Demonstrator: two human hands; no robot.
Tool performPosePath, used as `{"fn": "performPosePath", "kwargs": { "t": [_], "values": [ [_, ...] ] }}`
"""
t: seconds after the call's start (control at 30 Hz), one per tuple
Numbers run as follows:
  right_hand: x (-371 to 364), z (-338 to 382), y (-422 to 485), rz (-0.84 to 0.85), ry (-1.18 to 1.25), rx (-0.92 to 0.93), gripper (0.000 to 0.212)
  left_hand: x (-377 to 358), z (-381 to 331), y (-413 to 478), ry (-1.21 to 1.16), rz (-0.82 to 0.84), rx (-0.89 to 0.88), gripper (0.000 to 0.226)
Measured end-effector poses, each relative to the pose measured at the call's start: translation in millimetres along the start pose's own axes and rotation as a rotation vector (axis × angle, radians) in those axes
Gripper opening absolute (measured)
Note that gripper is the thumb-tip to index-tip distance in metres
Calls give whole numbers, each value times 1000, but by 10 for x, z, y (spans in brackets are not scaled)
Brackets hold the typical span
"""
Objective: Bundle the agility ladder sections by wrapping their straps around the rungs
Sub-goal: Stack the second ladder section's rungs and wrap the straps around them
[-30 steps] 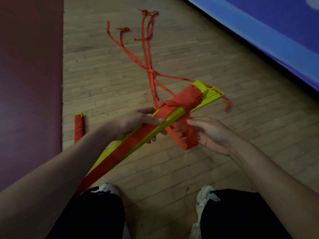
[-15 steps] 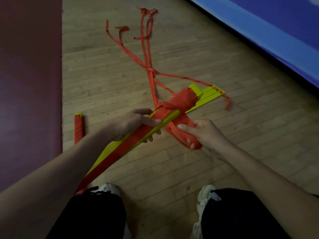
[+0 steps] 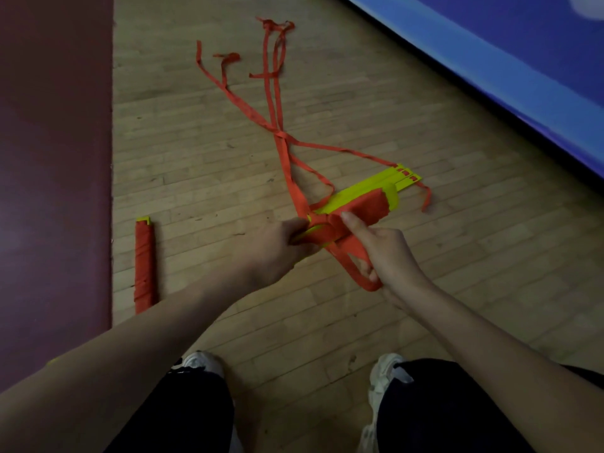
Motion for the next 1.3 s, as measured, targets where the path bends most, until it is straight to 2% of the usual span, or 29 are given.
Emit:
{"fn": "performPosePath", "kwargs": {
  "t": [0.2, 0.33, 0.4, 0.47, 0.57, 0.6, 0.63, 0.7, 0.77, 0.87, 0.93, 1.0, 1.13, 1.3],
  "values": [
    [-55, -95, 39, -43, 161, -154, 51, -208, -154, -9, 555, -117, -76, 42],
    [-46, -113, 64, -34, 297, -192, 37, -243, -183, -22, 660, -138, -70, 43],
    [-41, -87, 66, 2, 389, -158, 28, -170, -146, -8, 584, -81, -66, 43],
    [-39, -84, 61, 44, 423, -137, 28, -59, -89, 3, 357, 50, -55, 43],
    [-29, -66, 30, 111, 442, -122, 31, 75, -30, -17, -325, 282, 0, 28],
    [-17, -40, 13, 135, 464, -106, 31, 94, -11, -25, -517, 368, 45, 29],
    [-4, -11, 1, 157, 479, -87, 33, 105, 12, -30, -607, 468, 95, 44],
    [14, 45, -15, 196, 478, -59, 37, 106, 82, -44, -673, 624, 177, 71],
    [27, 59, -27, 228, 437, -43, 41, 108, 113, -53, -769, 658, 206, 66],
    [40, 55, -27, 261, 306, -23, 52, 140, 74, -78, -826, 588, 203, 48],
    [42, 57, -27, 287, 249, -18, 42, 154, 88, -68, -790, 547, 206, 44],
    [43, 38, -30, 357, 276, -20, 32, 189, 105, -54, -765, 528, 215, 43],
    [60, -19, -23, 507, 404, -53, 26, 269, 159, -34, -785, 460, 246, 47],
    [45, -63, 9, 450, 246, -73, 27, 271, 177, -7, -748, 432, 257, 56]
  ]
}}
Point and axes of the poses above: each hand's wrist, its own y-axis towards the middle knuckle, its own x-axis out of the back of the hand, z = x × y, the point moved 1 cm from there along y, towards the middle knuckle, and after that the axes turned 12 degrees about z, right-handed, at the moved point
